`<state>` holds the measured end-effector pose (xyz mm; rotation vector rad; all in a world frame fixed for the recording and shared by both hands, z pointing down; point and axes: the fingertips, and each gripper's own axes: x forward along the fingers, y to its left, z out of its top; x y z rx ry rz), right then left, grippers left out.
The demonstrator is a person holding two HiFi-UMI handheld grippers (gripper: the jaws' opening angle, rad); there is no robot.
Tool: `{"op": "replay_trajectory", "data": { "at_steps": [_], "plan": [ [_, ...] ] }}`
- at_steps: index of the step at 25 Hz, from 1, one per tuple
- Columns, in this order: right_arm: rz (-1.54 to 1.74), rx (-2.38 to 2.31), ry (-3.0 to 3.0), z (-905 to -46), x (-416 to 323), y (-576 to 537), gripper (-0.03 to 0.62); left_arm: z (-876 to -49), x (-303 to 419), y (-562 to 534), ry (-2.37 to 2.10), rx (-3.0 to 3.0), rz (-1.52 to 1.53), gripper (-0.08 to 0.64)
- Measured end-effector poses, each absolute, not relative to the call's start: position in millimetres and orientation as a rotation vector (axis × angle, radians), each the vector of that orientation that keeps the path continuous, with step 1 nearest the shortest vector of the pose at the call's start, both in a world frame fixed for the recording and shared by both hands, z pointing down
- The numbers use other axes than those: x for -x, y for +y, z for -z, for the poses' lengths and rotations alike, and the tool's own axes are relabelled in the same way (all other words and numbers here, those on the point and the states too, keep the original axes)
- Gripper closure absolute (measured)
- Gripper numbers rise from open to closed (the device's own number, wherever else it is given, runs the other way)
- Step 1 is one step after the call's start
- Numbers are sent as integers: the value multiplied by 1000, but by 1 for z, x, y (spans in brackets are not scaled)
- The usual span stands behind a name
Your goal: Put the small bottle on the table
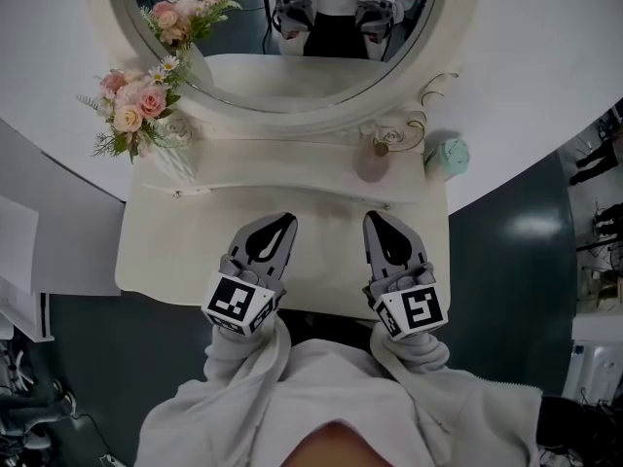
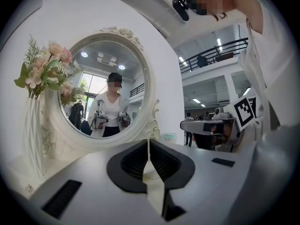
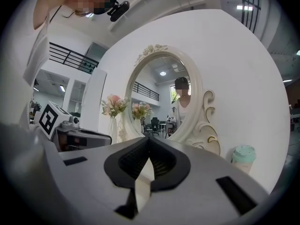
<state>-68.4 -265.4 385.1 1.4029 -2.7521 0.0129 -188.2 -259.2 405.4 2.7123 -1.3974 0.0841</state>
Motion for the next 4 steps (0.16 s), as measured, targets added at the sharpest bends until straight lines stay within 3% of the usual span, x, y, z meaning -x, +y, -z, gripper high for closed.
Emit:
{"op": "replay_trajectory", "data": {
  "at_steps": [4],
  "plan": [
    [-33,-1417,-2738,-387,64,-268,560,-407,189,-260,-1391,-2706,-86,532]
  ]
}}
